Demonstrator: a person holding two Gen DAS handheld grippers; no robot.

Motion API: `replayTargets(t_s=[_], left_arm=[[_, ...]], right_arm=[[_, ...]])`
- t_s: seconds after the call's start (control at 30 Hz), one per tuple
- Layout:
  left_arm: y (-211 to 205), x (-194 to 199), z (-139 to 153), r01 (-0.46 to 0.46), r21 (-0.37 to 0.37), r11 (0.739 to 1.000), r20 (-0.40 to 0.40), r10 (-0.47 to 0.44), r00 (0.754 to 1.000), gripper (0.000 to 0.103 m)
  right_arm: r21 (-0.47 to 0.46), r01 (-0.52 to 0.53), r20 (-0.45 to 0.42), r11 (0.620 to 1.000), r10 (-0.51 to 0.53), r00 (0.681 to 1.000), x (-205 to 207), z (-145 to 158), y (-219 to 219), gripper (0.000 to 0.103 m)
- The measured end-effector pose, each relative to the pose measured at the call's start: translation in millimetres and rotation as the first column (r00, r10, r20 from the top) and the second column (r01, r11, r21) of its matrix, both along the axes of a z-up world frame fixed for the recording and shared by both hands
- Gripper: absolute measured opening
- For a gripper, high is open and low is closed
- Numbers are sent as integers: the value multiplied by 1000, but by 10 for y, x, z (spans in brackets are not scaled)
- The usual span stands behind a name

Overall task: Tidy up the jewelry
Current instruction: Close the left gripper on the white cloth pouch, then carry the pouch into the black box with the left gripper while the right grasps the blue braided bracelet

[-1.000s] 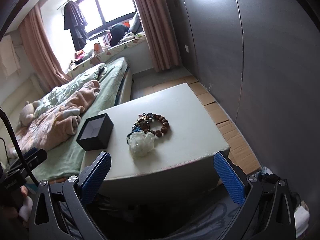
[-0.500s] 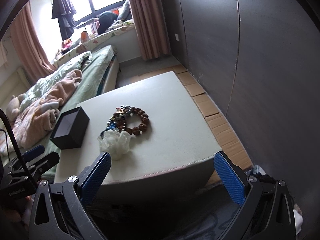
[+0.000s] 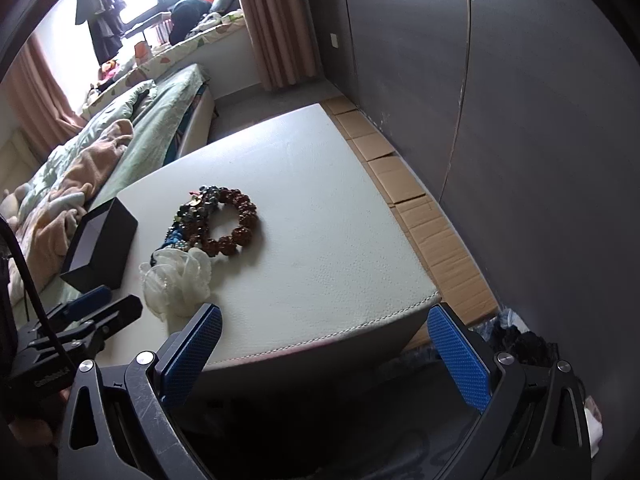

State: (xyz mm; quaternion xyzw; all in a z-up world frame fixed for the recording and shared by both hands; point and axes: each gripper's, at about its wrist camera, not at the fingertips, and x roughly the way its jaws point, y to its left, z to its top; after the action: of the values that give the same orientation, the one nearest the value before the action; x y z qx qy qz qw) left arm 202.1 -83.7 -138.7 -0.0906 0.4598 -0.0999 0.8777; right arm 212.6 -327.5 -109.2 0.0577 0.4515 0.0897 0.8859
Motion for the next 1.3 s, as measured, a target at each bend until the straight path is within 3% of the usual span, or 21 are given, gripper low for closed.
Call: replayTargets(t_s=[0.03, 0.1, 0.13, 0.27, 0.33, 0.4, 0.5, 0.73, 0.83, 0.87, 0.97, 1.0, 1.27, 1.3], left_arm=[[4, 45, -40, 5, -10, 1000, -13, -5, 1000, 48], [36, 129, -107, 0, -16, 1000, -61, -1, 998, 11], [66, 148, -117, -3, -32, 999, -70, 1, 998, 8], [256, 122, 44, -35, -95, 995, -36, 31, 999, 4], [346, 105, 141, -49, -92, 995, -23, 47, 999, 4], [454, 84, 229, -66, -96, 993, -18, 65, 998, 4], [606, 51, 320, -92, -104, 990, -21, 90, 996, 2], [756, 71, 366, -123, -149, 981, -45, 117, 992, 2], [696, 124, 264, -108, -189, 976, -95, 91, 991, 6], [658, 133, 241, -101, -183, 978, -103, 83, 991, 13], [547, 128, 214, -78, -169, 982, -79, 65, 995, 67], [512, 114, 222, -74, -169, 983, -57, 65, 996, 72], [217, 257, -31, -27, -117, 993, -78, 18, 997, 72], [183, 287, -93, -33, -97, 995, -87, 25, 996, 62]], right_arm=[[1, 0, -6, 1000, 0, 1000, 26, -5, -3, 103], [12, -4, -24, 1000, 4, 1000, 80, -12, 3, 103], [18, -7, -33, 1000, 8, 999, 106, -19, 15, 103], [35, -54, -50, 998, 56, 997, 218, 12, 131, 102], [44, -86, -64, 995, 88, 994, 288, 18, 209, 97], [60, -111, -95, 992, 116, 989, 374, 3, 291, 82], [106, -151, -136, 983, 165, 977, 513, -36, 441, 69], [162, -214, -188, 963, 243, 952, 823, -75, 833, 61], [158, -231, -203, 960, 260, 944, 908, -66, 884, 61], [155, -231, -203, 960, 260, 944, 926, -58, 868, 61], [136, -222, -205, 966, 247, 947, 940, -57, 732, 61], [141, -216, -206, 966, 242, 948, 923, -67, 657, 61], [146, -132, -255, 980, 166, 953, 775, -202, 152, 61], [145, -123, -268, 982, 158, 950, 761, -225, 119, 61]])
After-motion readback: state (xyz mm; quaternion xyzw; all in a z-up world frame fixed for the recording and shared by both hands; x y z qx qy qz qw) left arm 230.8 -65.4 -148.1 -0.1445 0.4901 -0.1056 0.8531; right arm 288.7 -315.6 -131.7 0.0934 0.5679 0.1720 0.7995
